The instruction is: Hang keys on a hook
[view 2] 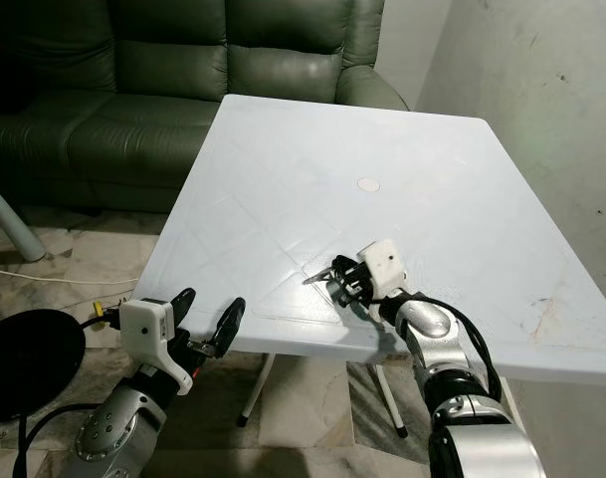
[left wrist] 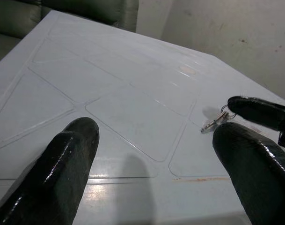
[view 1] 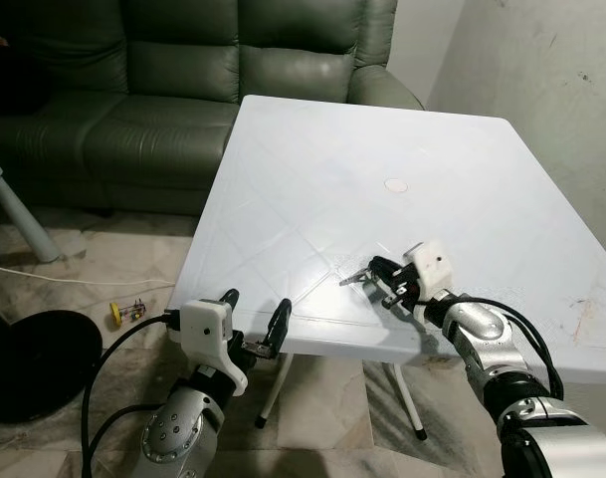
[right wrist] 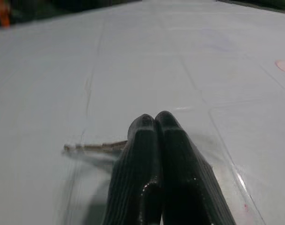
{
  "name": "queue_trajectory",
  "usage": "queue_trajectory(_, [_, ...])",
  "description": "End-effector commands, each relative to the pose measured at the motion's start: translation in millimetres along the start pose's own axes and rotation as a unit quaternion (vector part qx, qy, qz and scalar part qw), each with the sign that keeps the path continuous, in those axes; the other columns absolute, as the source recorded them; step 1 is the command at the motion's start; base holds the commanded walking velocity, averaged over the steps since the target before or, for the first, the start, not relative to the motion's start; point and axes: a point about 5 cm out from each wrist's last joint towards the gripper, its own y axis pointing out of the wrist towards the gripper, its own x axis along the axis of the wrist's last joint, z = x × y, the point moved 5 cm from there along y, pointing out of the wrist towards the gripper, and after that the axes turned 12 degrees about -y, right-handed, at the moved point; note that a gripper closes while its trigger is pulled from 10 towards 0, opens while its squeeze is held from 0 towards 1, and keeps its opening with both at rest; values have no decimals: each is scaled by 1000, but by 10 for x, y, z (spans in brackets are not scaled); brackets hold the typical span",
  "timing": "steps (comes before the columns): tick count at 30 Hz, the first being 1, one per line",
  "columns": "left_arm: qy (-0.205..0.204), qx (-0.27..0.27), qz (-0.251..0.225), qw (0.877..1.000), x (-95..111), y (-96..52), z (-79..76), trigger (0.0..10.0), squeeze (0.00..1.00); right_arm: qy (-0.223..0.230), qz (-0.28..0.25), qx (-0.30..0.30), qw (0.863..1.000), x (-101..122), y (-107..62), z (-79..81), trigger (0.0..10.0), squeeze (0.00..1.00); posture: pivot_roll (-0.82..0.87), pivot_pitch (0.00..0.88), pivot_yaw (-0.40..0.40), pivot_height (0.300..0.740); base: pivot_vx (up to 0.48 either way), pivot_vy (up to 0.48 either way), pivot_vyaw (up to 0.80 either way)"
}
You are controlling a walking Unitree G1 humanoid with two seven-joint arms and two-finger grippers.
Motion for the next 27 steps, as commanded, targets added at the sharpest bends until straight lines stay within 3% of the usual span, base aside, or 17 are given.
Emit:
queue_trajectory(1, [3,-2,-7,1000,45,14,-29,10000,0,4,-17,-9,1000,107,30,-64,0,0,91,42,-90,732,0,0,0])
queue_trajectory(7, [3,-5,-6,1000,37,18,-33,10000,0,27,-34,-11,999,163,37,-90,0,0,91,33,-88,732,0,0,0])
queue_trajectory(15, [1,0,-13,1000,74,53,-12,10000,0,84,-73,-53,992,335,71,-256,0,0,93,19,-90,732,0,0,0])
queue_trajectory(21, [-1,16,-34,999,189,151,63,10000,0,90,-119,-92,984,560,89,-383,0,0,93,8,-92,732,0,0,0])
queue_trajectory(27, [-11,45,-74,996,479,384,238,10000,0,86,-159,-136,974,805,77,-492,0,0,80,0,-89,732,0,0,0])
